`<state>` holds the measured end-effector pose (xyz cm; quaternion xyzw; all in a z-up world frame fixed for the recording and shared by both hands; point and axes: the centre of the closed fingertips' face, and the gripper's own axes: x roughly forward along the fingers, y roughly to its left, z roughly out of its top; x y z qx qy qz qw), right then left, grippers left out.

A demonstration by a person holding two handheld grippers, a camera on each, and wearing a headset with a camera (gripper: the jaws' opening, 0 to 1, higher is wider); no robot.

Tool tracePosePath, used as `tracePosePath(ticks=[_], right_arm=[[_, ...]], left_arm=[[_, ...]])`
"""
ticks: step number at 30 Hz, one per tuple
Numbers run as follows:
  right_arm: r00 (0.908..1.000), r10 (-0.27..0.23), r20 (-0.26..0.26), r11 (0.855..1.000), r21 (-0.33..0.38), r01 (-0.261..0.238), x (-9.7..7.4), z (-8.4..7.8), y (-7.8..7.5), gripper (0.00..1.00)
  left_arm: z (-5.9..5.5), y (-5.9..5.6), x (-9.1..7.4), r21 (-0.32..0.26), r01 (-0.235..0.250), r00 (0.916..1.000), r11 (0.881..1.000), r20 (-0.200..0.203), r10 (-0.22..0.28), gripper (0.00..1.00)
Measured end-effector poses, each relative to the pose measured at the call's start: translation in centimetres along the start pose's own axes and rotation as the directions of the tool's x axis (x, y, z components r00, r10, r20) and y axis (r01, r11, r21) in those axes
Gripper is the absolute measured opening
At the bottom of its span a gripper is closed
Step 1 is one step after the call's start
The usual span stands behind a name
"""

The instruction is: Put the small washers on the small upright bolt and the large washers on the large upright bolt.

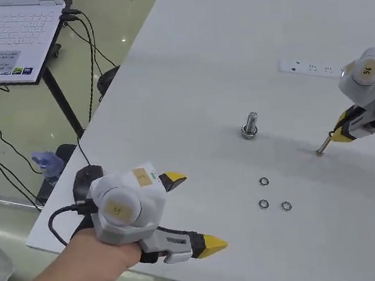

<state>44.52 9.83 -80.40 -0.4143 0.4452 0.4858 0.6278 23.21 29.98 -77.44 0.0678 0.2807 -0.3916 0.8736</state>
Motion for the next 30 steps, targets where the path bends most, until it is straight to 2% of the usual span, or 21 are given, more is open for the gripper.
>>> tracePosePath(ticks=[11, 30], right_arm=[[0.9997, 0.023, -0.001, 0.999, 0.022, -0.023, 0.8, -0.2, 0.0, 0.13], [0.9996, 0.028, -0.004, 0.999, 0.018, -0.028, 1.1, 0.1, 0.1, 0.13]], left_arm=[[0.1, -0.1, 0.5, -0.004, 0.010, 0.9999, 1.000, 0.001, -0.010, 0.79], [0.1, -0.1, 0.9, -0.006, 0.033, 0.9994, 0.999, -0.007, -0.033, 0.79]])
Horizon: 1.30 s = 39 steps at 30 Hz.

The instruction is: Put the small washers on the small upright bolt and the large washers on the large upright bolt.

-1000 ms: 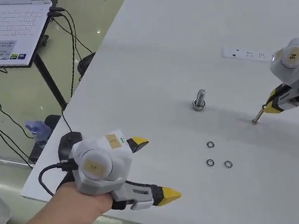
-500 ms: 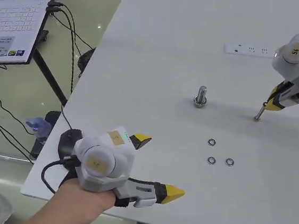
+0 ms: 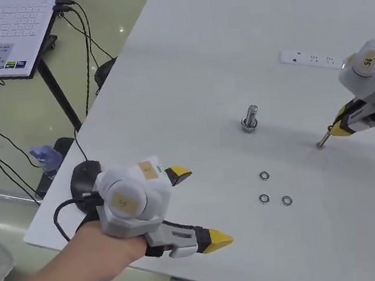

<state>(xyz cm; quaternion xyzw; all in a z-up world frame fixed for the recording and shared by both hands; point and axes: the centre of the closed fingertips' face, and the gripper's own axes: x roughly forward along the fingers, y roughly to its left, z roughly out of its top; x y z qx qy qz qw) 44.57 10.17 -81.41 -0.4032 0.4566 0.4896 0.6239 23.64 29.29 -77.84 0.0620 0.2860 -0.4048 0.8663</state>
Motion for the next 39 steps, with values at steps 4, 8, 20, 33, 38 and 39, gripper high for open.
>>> tracePosePath(ticks=[4, 8, 20, 33, 38, 39], right_arm=[[1.0000, -0.001, -0.007, 1.000, -0.003, 0.001, 0.3, 0.0, 0.0, 0.13], [0.9999, 0.002, -0.012, 1.000, -0.006, -0.002, 0.7, -0.1, 0.1, 0.13], [0.9994, 0.009, -0.033, 1.000, -0.019, -0.009, 2.1, -0.4, 0.3, 0.13], [0.9982, 0.010, -0.060, 1.000, -0.028, -0.012, 4.0, -0.8, 0.3, 0.13], [0.9982, 0.012, -0.060, 0.999, -0.029, -0.013, 4.5, -1.0, 0.4, 0.13], [0.9982, 0.013, -0.059, 0.999, -0.028, -0.015, 4.6, -1.0, 0.4, 0.13]], left_arm=[[-0.3, -0.1, -0.1, -0.005, 0.002, 1.0000, 1.000, -0.003, -0.002, 0.78], [-0.5, -0.2, -0.1, -0.013, 0.003, 1.0000, 1.000, -0.006, -0.003, 0.78], [-0.9, -0.3, 0.3, -0.020, 0.015, 0.9998, 1.000, -0.010, -0.016, 0.77], [-1.3, -0.3, 0.3, -0.026, 0.030, 0.9993, 0.999, -0.019, -0.031, 0.76], [-1.5, -0.3, 0.2, -0.026, 0.034, 0.9991, 0.999, -0.025, -0.035, 0.76], [-1.6, -0.3, 0.2, -0.025, 0.035, 0.9990, 0.999, -0.026, -0.036, 0.76]])
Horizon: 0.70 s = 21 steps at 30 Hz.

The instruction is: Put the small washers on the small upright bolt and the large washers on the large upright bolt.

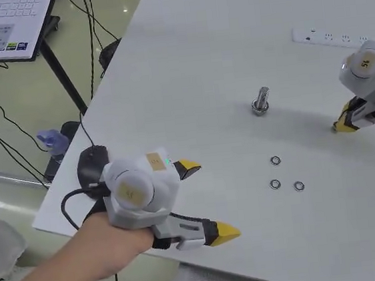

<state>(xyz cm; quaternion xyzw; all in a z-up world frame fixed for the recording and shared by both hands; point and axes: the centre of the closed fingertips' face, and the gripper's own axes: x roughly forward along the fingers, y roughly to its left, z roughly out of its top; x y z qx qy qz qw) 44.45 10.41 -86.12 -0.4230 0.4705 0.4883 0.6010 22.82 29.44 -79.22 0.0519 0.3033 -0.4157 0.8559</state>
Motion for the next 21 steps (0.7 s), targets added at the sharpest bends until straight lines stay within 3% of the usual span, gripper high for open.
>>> tracePosePath(ticks=[21], right_arm=[[1.0000, -0.004, -0.002, 1.000, 0.008, 0.004, 0.51, -0.34, 0.36, 0.13]], left_arm=[[-0.58, 0.19, -0.35, 0.027, -0.009, 0.9997, 1.000, -0.024, 0.010, 0.77]])
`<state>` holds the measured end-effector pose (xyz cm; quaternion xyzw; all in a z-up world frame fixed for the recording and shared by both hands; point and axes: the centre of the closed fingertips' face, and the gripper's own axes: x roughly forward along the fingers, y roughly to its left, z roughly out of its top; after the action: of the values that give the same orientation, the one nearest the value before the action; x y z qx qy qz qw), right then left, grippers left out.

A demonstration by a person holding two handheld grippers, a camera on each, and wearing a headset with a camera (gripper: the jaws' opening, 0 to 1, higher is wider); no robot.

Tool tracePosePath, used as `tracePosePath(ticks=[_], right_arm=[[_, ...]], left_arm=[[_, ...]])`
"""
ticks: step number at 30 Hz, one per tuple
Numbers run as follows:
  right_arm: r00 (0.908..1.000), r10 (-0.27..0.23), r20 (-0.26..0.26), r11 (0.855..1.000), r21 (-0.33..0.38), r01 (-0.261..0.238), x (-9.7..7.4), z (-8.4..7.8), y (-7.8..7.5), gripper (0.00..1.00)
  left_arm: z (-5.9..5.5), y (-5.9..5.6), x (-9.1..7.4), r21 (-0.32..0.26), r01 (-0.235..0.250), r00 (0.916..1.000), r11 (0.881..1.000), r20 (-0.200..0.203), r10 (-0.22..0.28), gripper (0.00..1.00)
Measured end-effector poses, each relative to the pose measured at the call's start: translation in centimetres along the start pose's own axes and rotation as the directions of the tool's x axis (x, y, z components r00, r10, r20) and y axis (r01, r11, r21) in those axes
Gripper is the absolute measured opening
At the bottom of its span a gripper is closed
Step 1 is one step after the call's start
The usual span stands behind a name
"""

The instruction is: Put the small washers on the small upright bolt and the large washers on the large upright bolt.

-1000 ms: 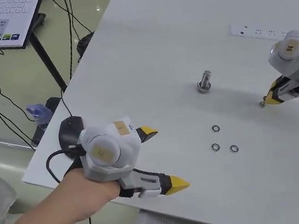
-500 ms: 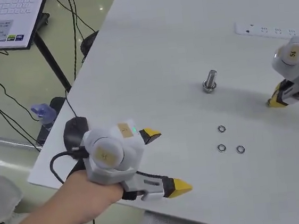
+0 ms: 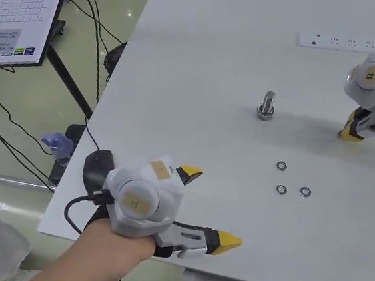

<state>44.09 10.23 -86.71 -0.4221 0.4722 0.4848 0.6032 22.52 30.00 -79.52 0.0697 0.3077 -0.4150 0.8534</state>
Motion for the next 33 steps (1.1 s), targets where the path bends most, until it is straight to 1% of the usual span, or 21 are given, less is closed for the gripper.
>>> tracePosePath(ticks=[8, 11, 15, 18, 20, 22, 25, 27, 30, 33], right_arm=[[1.0000, 0.003, 0.001, 1.000, 0.012, -0.003, -0.1, 0.1, 0.0, 0.14], [0.9999, -0.006, 0.013, 1.000, 0.012, 0.006, -0.2, 0.3, -0.3, 0.20], [0.9999, -0.001, 0.010, 1.000, 0.013, 0.001, -0.5, 0.2, -0.3, 0.22], [0.9999, 0.004, 0.011, 1.000, 0.009, -0.005, -0.9, 0.2, -0.2, 0.23], [0.9999, 0.000, 0.011, 1.000, 0.004, 0.000, -1.2, 0.2, -0.4, 0.24], [0.9999, -0.006, 0.016, 1.000, 0.003, 0.006, -1.6, 0.3, -0.6, 0.26], [0.9997, -0.013, 0.023, 1.000, -0.006, 0.013, -2.2, 0.4, -0.9, 0.29], [0.9994, -0.016, 0.030, 1.000, -0.012, 0.017, -2.6, 0.7, -1.0, 0.29], [0.9982, -0.018, 0.058, 1.000, -0.021, 0.019, -3.4, 1.8, -0.8, 0.29], [0.9967, -0.017, 0.079, 0.999, -0.038, 0.020, -3.9, 3.0, -0.4, 0.29]], left_arm=[[0.2, -0.1, -0.1, -0.002, 0.001, 1.0000, 1.000, 0.004, -0.001, 0.77], [0.2, 0.0, -0.1, -0.001, -0.006, 1.0000, 1.000, 0.007, 0.006, 0.77], [0.3, -0.1, -0.3, -0.002, -0.008, 0.9999, 1.000, 0.010, 0.008, 0.77], [0.4, -0.2, -0.3, -0.003, -0.010, 0.9998, 1.000, 0.015, 0.010, 0.78], [0.3, -0.2, -0.3, -0.009, -0.011, 0.9999, 1.000, 0.010, 0.011, 0.81], [0.6, -0.4, -0.4, 0.004, -0.008, 0.9998, 1.000, 0.020, 0.008, 0.82], [0.5, -0.6, -0.4, 0.011, -0.005, 0.9999, 1.000, 0.011, 0.005, 0.83], [0.6, -0.7, -0.4, 0.011, -0.001, 0.9999, 1.000, 0.011, 0.000, 0.84], [0.9, -0.9, -0.6, 0.010, 0.007, 0.9997, 1.000, 0.023, -0.007, 0.87], [0.7, -0.8, -0.7, 0.018, 0.001, 0.9999, 1.000, 0.012, -0.001, 0.87]])
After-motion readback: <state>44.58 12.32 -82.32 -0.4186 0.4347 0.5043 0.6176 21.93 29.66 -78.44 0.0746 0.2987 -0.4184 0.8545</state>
